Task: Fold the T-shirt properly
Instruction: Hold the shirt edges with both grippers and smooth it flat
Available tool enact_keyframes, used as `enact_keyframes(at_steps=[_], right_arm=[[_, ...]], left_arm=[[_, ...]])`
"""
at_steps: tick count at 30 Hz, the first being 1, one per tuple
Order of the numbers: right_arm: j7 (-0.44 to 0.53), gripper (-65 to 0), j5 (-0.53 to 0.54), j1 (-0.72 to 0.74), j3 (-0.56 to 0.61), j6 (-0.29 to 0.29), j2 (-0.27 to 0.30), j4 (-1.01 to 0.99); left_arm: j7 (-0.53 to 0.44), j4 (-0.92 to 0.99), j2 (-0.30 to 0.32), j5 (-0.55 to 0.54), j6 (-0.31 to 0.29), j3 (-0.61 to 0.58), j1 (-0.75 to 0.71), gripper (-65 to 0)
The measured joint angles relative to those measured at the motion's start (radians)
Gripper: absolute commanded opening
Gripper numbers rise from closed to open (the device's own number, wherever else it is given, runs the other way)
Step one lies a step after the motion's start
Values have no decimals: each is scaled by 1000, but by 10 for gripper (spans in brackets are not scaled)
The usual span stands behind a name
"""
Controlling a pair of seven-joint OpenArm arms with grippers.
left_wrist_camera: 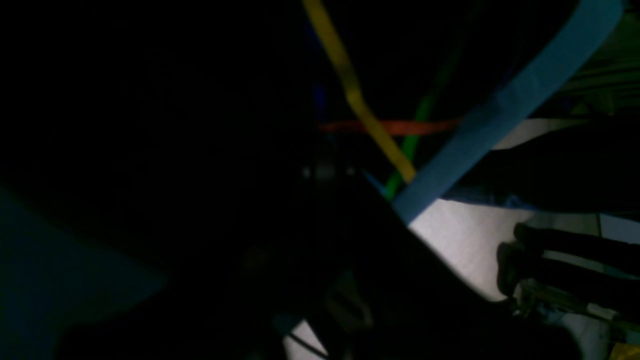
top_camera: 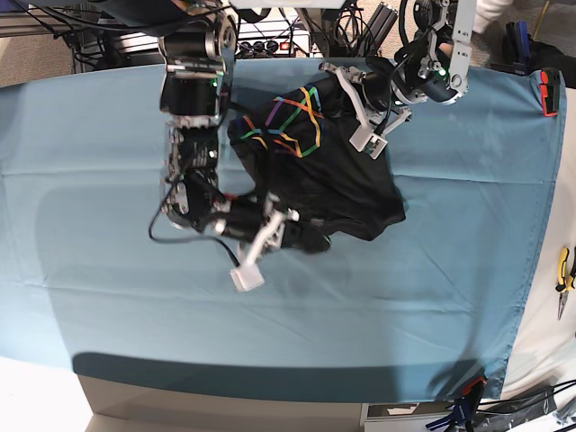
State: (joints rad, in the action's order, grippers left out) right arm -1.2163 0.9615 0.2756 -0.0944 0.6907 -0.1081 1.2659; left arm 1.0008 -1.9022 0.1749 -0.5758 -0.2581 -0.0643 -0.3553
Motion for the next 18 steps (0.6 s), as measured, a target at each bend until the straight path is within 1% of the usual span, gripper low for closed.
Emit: enact_keyframes(at_steps=[2, 6, 8, 10, 12, 16, 18], right_arm=[[-19, -650, -31, -17, 0, -1, 3, 0], [-41, -650, -32, -64, 0, -1, 2, 0], [-41, -650, -37, -88, 0, -2, 2, 0], [-37, -650, -65, -102, 0, -2, 2, 0], [-3, -650, -141, -101, 0, -1, 2, 0], [126, -650, -311, -98, 3, 5, 9, 0], [170, -650, -353, -98, 3, 6, 17, 0]], left_arm=[[-1, 0, 0, 0, 0, 0, 0, -650], [-6, 0, 0, 0, 0, 0, -1, -650], [-6, 0, 0, 0, 0, 0, -1, -650], [-6, 0, 0, 0, 0, 0, -1, -650], [-7, 0, 0, 0, 0, 0, -1, -650], [-6, 0, 0, 0, 0, 0, -1, -650], [-7, 0, 0, 0, 0, 0, -1, -650]])
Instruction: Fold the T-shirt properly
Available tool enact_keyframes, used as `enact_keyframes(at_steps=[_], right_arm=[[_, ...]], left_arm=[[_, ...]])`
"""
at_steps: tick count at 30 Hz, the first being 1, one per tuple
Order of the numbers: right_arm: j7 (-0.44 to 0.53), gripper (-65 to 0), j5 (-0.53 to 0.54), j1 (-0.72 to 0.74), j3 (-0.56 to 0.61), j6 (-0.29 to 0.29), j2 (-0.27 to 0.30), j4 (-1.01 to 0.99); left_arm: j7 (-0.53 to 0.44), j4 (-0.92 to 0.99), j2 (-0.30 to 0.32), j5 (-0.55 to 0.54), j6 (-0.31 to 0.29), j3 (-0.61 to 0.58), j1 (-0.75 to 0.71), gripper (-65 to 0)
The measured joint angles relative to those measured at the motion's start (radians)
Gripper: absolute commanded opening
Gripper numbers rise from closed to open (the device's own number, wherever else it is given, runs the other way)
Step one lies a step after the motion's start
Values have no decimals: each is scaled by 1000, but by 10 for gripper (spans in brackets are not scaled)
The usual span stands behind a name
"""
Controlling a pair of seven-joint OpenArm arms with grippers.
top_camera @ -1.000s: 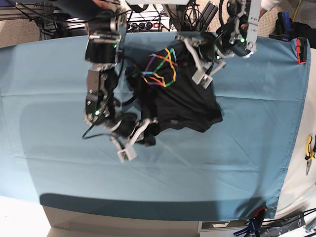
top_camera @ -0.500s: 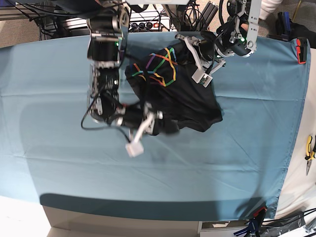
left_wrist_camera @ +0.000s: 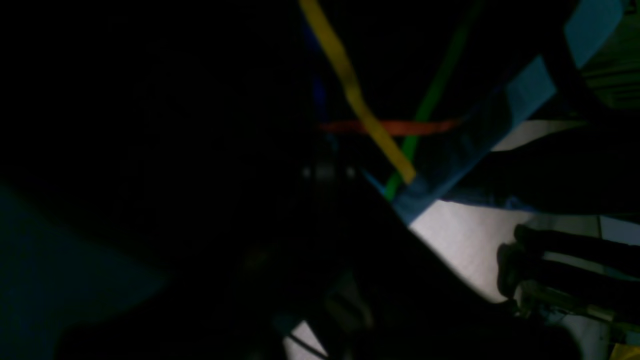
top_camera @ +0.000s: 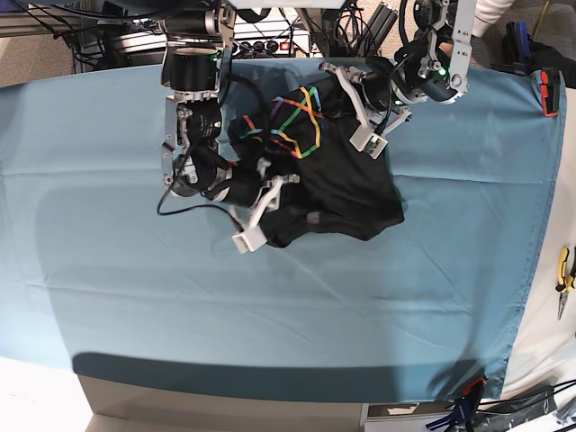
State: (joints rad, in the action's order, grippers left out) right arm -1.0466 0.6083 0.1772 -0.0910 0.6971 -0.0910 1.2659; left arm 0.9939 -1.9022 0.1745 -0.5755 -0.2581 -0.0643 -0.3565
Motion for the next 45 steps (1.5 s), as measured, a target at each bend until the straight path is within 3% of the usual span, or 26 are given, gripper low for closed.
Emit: enact_keyframes(at_steps=[10, 24, 32, 36, 40, 43, 45], right_arm=[[165, -650, -134, 3, 1, 5, 22, 0], [158, -650, -154, 131, -1, -8, 29, 0], [153, -650, -152, 129, -1, -8, 29, 0], [135, -650, -151, 129, -1, -8, 29, 0], [85, -650, -151, 127, -1, -8, 38, 26], [-5, -650, -78, 122, 0, -5, 78, 110], [-51, -650, -30, 122, 0, -1, 121, 175]], left_arm=[[0, 0, 0, 0, 0, 0, 0, -650], [31, -29, 1, 15, 0, 0, 8, -650], [44, -185, 5, -47, -82, 0, 6, -650], [39, -246, 6, -36, -114, 1, 8, -650], [41, -303, 25, 100, -127, 8, 11, -650], [42, -352, 68, 145, -74, 75, 8, -650], [41, -380, 96, 145, -68, 146, -2, -650]])
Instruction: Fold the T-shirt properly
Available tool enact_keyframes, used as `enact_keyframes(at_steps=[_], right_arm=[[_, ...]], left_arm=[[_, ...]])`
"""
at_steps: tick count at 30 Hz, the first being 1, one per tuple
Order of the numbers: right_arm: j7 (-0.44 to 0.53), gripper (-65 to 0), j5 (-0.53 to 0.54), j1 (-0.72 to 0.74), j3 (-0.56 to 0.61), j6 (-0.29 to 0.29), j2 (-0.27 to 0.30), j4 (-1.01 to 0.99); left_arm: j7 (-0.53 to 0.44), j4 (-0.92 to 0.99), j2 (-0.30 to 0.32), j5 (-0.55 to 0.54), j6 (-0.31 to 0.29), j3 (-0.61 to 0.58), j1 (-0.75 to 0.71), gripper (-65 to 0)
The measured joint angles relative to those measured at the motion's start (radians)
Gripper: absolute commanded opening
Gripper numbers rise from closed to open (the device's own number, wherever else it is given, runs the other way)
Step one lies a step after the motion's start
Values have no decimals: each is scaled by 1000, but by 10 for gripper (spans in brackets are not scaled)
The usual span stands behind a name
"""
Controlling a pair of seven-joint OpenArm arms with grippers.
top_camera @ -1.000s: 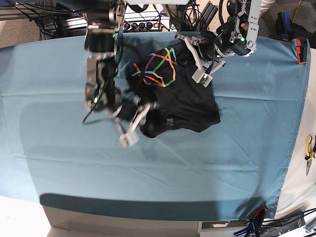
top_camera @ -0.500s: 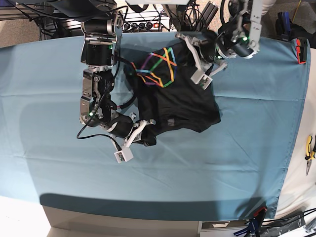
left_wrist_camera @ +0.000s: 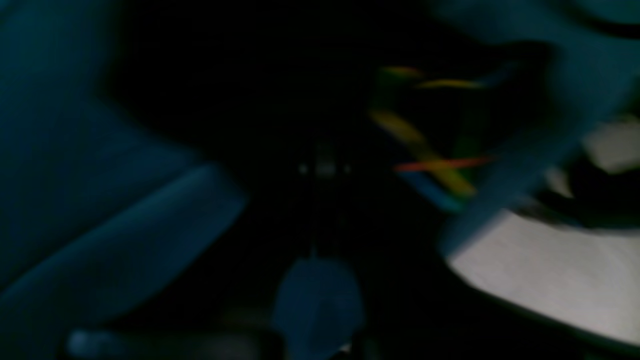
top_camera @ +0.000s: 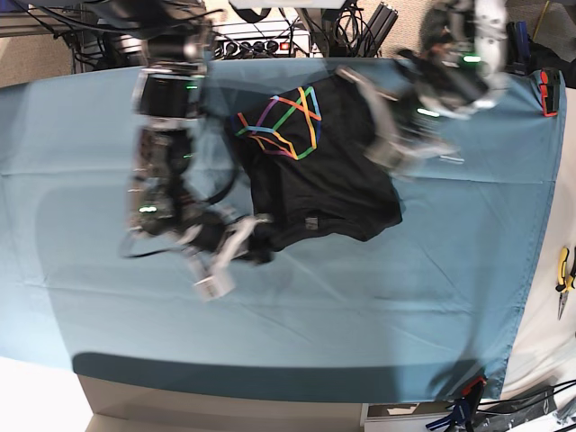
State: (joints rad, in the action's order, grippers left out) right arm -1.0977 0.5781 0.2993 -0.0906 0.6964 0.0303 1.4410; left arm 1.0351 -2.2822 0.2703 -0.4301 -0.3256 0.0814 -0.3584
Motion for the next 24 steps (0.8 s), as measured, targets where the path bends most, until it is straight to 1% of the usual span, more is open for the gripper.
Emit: enact_keyframes(at_steps=[1, 2, 3, 4, 6, 8, 10, 15, 20, 24], right_arm=[[-11, -650, 10, -1, 0, 0, 24, 27], [-12, -650, 17, -6, -1, 0, 49, 49], [-14, -650, 21, -18, -2, 0, 72, 65], [-17, -650, 21, -35, -3, 0, 90, 77], [-29, -650, 17, -80, -4, 0, 117, 93], [-41, -650, 53, -128, -1, 0, 136, 118], [-43, -650, 88, -172, 2, 0, 146, 161], [-47, -650, 100, -291, -25, 0, 158, 274], [-50, -650, 97, -392, -104, 0, 158, 371], [-50, -650, 118, -467, -185, 1, 160, 436]], left_arm=[[-1, -12, 12, -1, 1, 34, -10, -650], [-1, -21, 22, -9, 22, 69, -23, -650], [1, -27, 31, -25, 23, 108, -37, -650], [5, -31, 42, -43, 37, 143, -51, -650], [11, -37, 48, -89, 40, 204, -80, -650], [15, -44, 53, -145, 38, 244, -108, -650], [16, -56, 51, -151, 38, 265, -126, -650], [16, -56, 42, -153, 38, 267, -159, -650], [15, -56, 18, -156, 38, 267, -159, -650], [15, -56, 18, -158, 38, 267, -159, -650]])
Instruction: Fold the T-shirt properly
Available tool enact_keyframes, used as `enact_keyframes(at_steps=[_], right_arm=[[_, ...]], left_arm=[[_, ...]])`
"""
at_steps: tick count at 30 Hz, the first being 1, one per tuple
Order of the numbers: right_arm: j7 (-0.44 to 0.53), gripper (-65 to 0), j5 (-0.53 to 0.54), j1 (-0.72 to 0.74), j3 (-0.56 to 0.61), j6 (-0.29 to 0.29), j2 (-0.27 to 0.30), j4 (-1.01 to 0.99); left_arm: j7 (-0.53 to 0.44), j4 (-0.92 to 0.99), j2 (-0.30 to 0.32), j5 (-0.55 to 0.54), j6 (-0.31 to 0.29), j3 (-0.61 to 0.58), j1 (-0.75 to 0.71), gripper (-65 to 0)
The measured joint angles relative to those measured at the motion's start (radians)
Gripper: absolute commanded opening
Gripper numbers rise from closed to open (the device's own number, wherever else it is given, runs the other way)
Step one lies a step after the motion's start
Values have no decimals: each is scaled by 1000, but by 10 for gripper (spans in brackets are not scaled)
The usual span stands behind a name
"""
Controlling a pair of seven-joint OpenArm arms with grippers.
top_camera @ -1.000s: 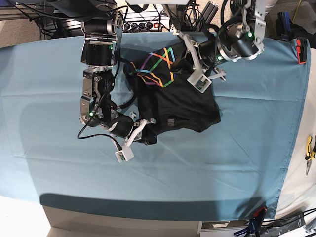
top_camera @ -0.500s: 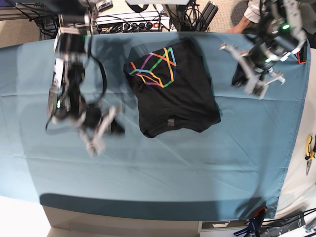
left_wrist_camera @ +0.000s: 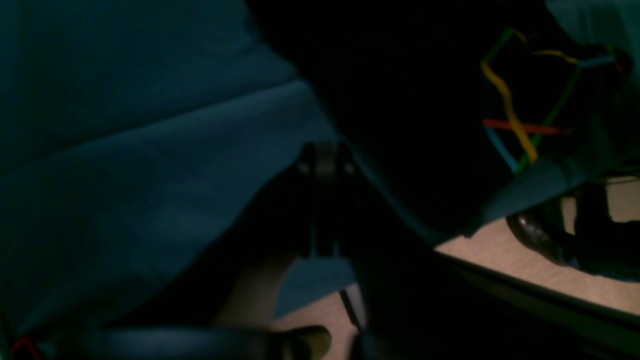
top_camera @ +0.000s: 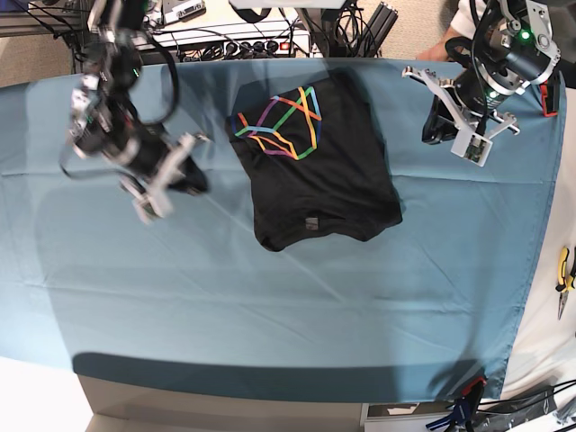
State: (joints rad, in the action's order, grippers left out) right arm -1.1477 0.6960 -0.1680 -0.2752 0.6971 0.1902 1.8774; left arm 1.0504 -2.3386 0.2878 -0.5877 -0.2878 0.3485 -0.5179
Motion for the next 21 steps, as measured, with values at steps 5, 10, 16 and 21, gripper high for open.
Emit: enact_keyframes(at_steps=[5, 10, 16, 21], right_arm=[[1, -650, 48, -66, -89, 0, 35, 61], [-3, -650, 96, -132, -148, 0, 43, 82], [-23, -650, 130, -216, -179, 0, 43, 87], [-31, -650, 183, -270, -203, 0, 42, 88]], left_arm=[[0, 0, 0, 0, 0, 0, 0, -650], [0, 0, 0, 0, -19, 0, 0, -650], [0, 0, -31, 0, -19, 0, 0, -650], [0, 0, -66, -1, -19, 0, 0, -650]])
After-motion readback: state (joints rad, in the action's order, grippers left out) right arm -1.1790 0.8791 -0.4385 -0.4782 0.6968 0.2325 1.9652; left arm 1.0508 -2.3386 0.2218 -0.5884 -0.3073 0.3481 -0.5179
